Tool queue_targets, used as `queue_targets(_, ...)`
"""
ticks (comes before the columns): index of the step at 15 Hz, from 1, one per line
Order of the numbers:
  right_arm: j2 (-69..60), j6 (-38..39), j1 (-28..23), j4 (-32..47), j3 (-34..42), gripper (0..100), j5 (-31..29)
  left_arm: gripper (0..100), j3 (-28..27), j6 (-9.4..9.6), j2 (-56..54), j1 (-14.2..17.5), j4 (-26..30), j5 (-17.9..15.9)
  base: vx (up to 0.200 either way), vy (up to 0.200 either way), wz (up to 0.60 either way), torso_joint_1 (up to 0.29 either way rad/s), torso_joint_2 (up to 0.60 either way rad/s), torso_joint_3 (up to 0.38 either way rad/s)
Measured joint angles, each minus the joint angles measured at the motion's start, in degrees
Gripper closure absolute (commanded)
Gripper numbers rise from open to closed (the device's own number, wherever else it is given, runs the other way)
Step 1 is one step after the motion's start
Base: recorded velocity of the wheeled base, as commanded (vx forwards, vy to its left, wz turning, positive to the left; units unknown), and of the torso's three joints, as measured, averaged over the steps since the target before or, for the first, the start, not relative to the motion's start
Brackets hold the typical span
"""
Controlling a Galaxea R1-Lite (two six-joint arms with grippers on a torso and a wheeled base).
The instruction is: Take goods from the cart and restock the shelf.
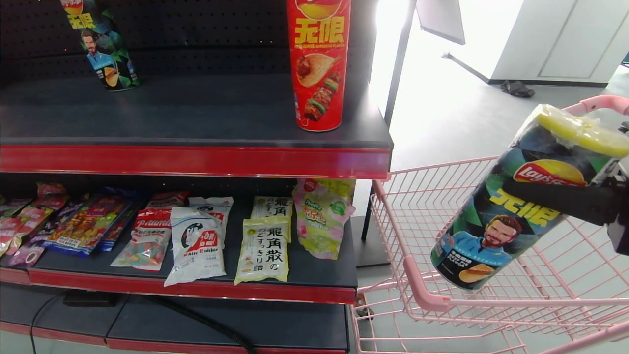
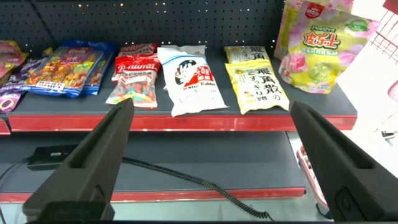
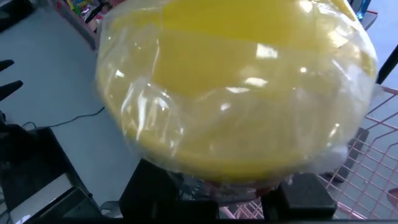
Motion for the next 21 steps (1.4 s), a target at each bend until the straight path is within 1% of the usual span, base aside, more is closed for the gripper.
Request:
queue_targets(3,-0.38,0.15,1.28,-0.71,1.51,100,-1.82,0,0.00,0.00,0.00,0.00,0.00,0.00,0.000,0.000,0.00,0.000,0.00,0.000)
queue_targets(11,-2.72,-0.73,1.30,-0.88,5.21,100,-1.87,0,0.00,0.00,0.00,0.00,0.00,0.00,0.000,0.000,0.00,0.000,0.00,0.000)
queue_targets(15,-3.79,-1.91,1.55,-1.48,5.27,100,-2.06,0,0.00,0.00,0.00,0.00,0.00,0.00,0.000,0.000,0.00,0.000,0.00,0.000)
queue_targets(17,-4.99,-1.48,1.19,-1.58,7.05,100,-2.96,0,0.00,0.00,0.00,0.02,0.00,0.00,0.000,0.000,0.00,0.000,0.00,0.000)
queue_targets(21,-7.35,-0.96,1.06,-1.63,9.70,100,-2.56,0,0.00,0.00,0.00,0.02,0.02,0.02,0.000,0.000,0.00,0.029,-0.08,-0.062)
